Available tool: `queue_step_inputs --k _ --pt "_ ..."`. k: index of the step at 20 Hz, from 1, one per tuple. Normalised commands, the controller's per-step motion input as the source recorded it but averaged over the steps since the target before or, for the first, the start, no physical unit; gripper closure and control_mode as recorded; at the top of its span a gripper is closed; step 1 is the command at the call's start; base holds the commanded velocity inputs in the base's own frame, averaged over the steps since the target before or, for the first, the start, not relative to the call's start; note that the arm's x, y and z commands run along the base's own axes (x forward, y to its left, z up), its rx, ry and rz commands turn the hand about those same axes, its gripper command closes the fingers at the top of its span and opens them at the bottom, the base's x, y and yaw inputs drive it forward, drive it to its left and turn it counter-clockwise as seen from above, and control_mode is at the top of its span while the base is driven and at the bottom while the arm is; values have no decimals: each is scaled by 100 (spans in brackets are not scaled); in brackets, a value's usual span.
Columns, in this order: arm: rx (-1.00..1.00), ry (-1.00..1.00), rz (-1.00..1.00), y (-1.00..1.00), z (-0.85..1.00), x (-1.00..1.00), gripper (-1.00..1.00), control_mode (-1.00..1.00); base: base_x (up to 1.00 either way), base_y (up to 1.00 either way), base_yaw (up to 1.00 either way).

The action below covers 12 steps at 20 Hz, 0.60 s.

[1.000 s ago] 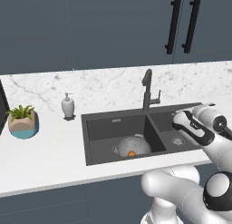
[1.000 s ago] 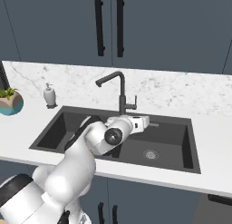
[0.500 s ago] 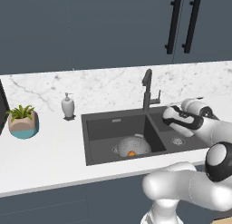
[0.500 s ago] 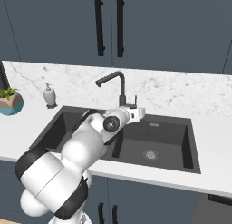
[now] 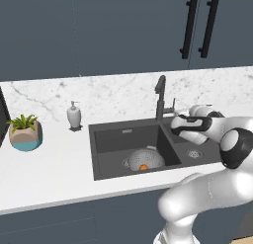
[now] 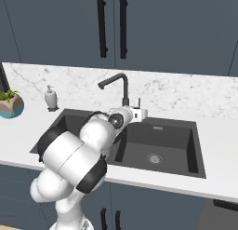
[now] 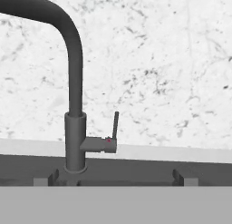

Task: Put the colander in the sink, put the tangerine in the colander, and turn on the sink faucet and pour water over the colander.

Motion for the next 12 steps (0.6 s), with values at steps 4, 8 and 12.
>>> queue_step_inputs --k 4,8,12 --pt "8 -1 0 0 -20 33 -100 -100 0 0 0" --pt "5 0 0 0 -13 29 -100 -100 0 0 0" --pt "2 0 2 -3 -2 24 -100 -100 0 0 0"
